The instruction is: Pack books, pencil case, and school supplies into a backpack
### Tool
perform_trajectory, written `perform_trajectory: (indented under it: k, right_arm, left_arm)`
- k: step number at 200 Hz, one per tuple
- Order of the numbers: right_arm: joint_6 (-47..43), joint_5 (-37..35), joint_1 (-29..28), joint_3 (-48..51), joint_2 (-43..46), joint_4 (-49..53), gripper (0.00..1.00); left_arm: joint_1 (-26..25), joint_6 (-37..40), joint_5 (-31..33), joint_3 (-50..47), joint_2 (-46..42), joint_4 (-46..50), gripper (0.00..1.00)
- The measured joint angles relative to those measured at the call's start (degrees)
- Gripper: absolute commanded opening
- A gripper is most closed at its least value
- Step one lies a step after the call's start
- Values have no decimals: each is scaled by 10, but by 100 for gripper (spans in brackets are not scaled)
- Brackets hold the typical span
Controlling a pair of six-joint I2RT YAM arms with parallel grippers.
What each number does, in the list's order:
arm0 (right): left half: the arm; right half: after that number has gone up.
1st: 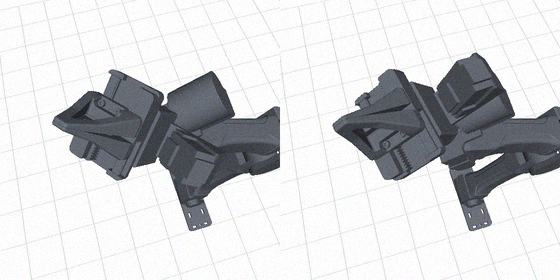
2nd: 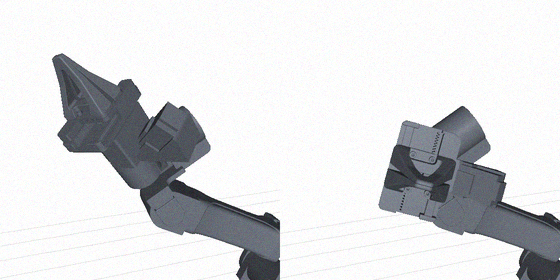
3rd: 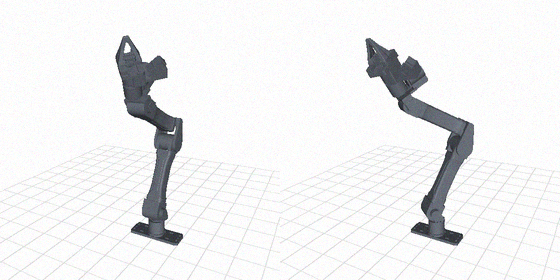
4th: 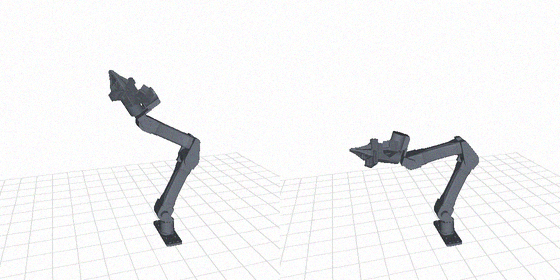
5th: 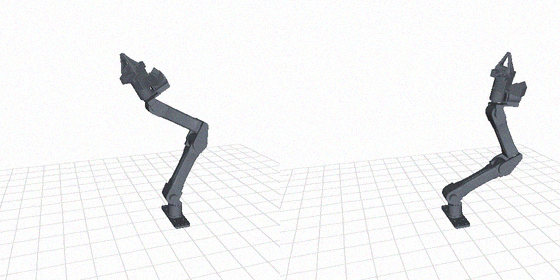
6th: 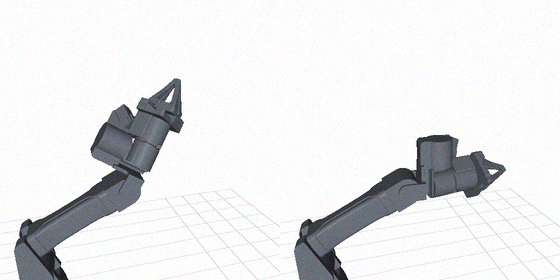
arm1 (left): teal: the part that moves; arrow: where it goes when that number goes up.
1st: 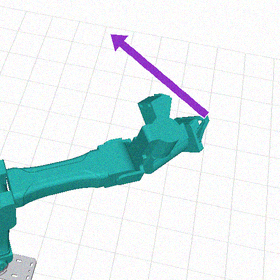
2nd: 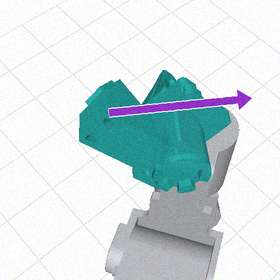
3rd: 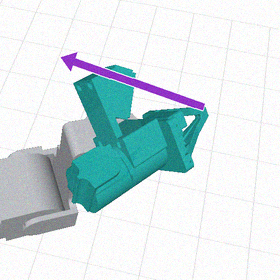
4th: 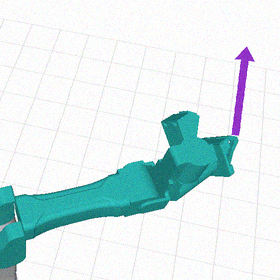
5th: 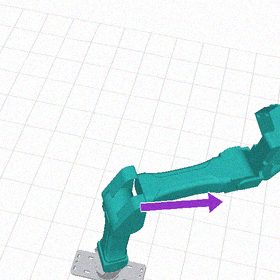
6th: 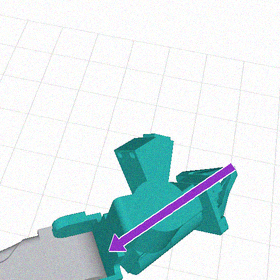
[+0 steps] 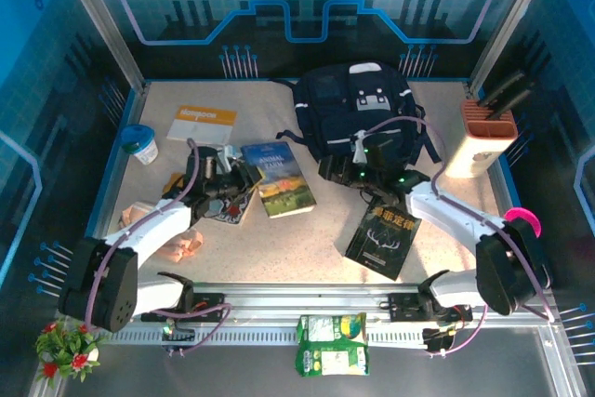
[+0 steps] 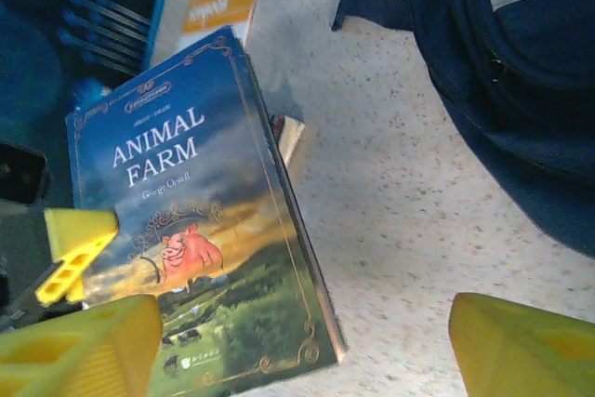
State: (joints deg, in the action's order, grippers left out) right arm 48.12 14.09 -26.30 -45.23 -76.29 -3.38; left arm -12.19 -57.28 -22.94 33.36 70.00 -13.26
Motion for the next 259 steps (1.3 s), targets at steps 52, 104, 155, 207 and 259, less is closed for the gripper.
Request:
perform_trajectory:
  k: [52,104,155,207,259]
  right_arm:
    - [193,67,5,28,-59,-192,97]
    - [371,88,-25,-2,-197,-401,96]
    - [438,89,-40,-35,-239,-503,79]
    - [434,77,-40,-35,-240,-522,45]
    - [372,73,-36,-39,-211,-485,7]
  left_arm:
    - [-3,-117,59,26,23,-143,7]
    - [-28,-185,102,61,102,-255,7]
    - [-38,-211,107,81,133,-283,7]
    - [-38,-216,107,84,133,-291,7]
    - [-38,-204,108,81,131,-272,42]
